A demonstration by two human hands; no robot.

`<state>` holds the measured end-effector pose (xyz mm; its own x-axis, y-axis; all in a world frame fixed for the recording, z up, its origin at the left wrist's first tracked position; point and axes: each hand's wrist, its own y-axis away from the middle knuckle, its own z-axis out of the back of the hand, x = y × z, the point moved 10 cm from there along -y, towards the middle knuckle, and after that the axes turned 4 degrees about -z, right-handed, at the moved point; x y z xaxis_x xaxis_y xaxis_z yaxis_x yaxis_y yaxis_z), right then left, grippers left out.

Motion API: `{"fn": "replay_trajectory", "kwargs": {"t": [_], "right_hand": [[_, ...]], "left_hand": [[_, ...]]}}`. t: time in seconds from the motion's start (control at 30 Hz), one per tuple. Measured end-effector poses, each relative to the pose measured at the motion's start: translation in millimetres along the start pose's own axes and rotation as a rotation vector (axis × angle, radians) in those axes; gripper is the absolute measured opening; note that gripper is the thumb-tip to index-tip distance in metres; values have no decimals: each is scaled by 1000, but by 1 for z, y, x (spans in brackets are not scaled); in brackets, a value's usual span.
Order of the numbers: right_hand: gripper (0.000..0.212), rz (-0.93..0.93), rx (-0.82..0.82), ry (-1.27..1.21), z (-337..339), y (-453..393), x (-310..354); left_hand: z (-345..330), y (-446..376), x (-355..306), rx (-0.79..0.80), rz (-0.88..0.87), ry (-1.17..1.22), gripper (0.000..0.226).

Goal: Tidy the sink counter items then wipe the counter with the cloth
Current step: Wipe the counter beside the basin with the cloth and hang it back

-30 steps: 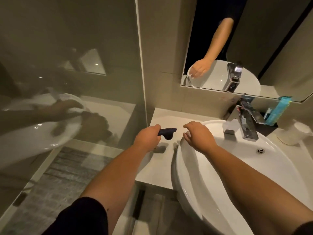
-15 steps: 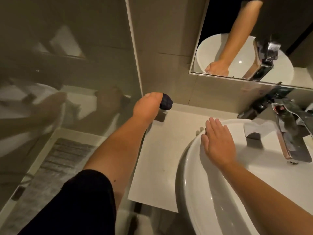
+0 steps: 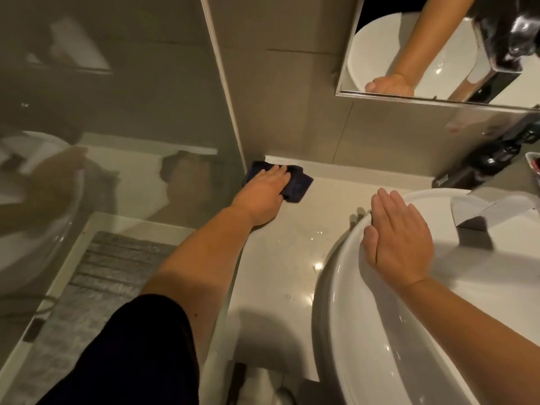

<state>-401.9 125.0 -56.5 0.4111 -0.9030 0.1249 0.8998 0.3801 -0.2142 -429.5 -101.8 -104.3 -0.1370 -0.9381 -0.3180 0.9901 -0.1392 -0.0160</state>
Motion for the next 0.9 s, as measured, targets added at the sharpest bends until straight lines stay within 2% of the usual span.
{"fn": "replay_trajectory", "kwargs": {"t": [0.43, 0.77, 0.9], "right_hand": [[62, 21, 123, -41, 9, 7, 6], [81, 7, 269, -2, 7, 19, -5], [78, 17, 296, 41, 11, 23, -7]], "left_hand": [[-24, 241, -82, 90, 130, 1, 58], [-22, 308, -113, 90, 172, -10, 54], [-10, 322, -102, 88, 317, 206, 45]]}}
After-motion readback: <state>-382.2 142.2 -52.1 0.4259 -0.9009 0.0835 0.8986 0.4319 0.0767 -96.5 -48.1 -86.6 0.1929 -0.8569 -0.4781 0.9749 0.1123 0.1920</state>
